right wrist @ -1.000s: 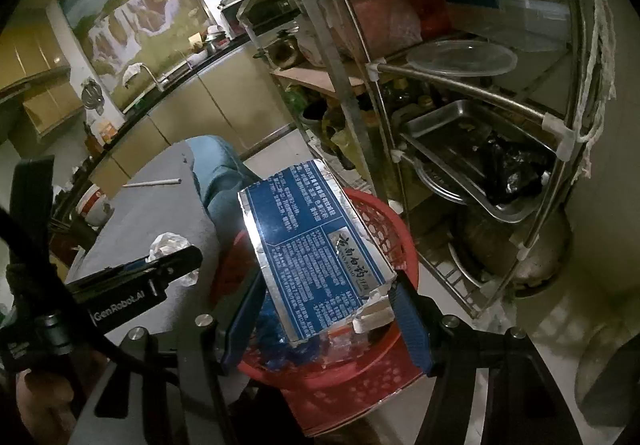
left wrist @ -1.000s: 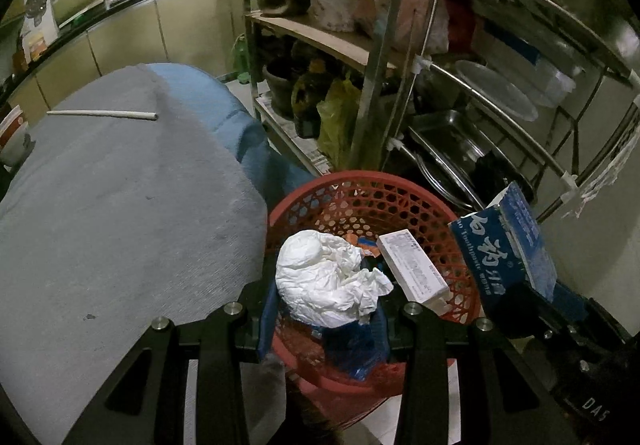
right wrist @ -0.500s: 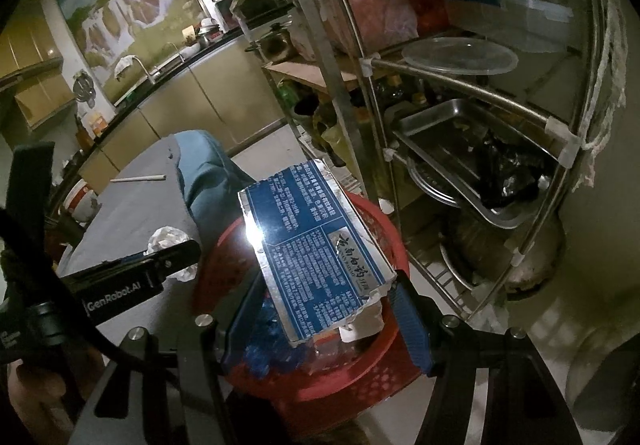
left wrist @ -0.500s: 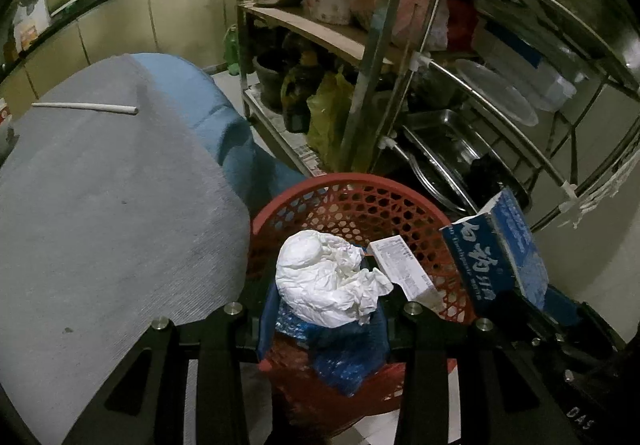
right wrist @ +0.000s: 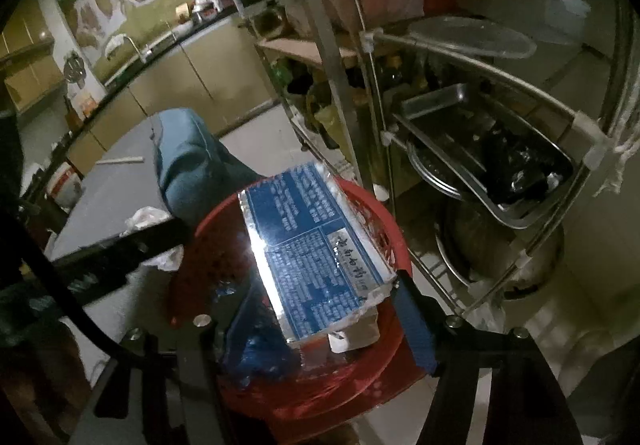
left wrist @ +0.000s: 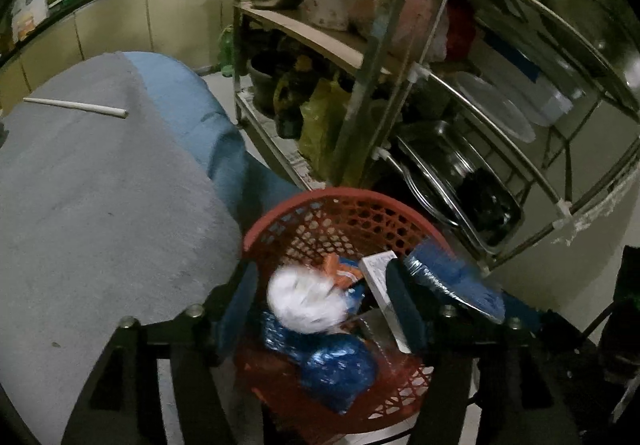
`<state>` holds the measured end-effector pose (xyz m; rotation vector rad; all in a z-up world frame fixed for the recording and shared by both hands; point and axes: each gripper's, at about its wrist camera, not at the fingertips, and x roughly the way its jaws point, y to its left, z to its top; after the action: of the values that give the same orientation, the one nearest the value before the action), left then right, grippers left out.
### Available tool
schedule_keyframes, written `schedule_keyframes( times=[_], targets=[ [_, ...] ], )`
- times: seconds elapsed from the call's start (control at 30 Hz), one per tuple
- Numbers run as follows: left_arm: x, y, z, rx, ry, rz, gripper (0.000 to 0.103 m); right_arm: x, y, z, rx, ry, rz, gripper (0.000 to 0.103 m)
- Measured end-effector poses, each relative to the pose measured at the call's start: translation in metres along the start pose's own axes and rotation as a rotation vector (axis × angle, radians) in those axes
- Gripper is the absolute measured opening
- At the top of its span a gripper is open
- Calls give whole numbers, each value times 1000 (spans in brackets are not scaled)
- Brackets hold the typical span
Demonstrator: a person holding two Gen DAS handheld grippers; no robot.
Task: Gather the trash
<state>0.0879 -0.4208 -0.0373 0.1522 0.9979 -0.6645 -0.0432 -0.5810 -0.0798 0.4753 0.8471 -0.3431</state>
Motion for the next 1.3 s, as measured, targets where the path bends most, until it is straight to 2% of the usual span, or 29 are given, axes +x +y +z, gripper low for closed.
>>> schedule_keyframes(
  times=[0.1, 0.57, 1.03, 1.1, 1.3],
  targets=[
    [-3, 7, 3, -16, -1, 3, 70, -1, 0, 0, 0, -13, -6, 77],
    [-49, 35, -15, -22, -67, 72, 70, -41, -1, -16, 58, -75, 4, 77],
    [-113, 65, -63, -13, -145, 142, 79, -102, 66, -59, -29, -148, 8, 80],
    [-122, 72, -70, -22, -156, 150, 80, -109, 75, -66, -37, -158, -3, 83],
    [-140, 89, -87, -45, -173, 167, 80, -120, 92, -82, -54, -164, -39, 83]
  ],
)
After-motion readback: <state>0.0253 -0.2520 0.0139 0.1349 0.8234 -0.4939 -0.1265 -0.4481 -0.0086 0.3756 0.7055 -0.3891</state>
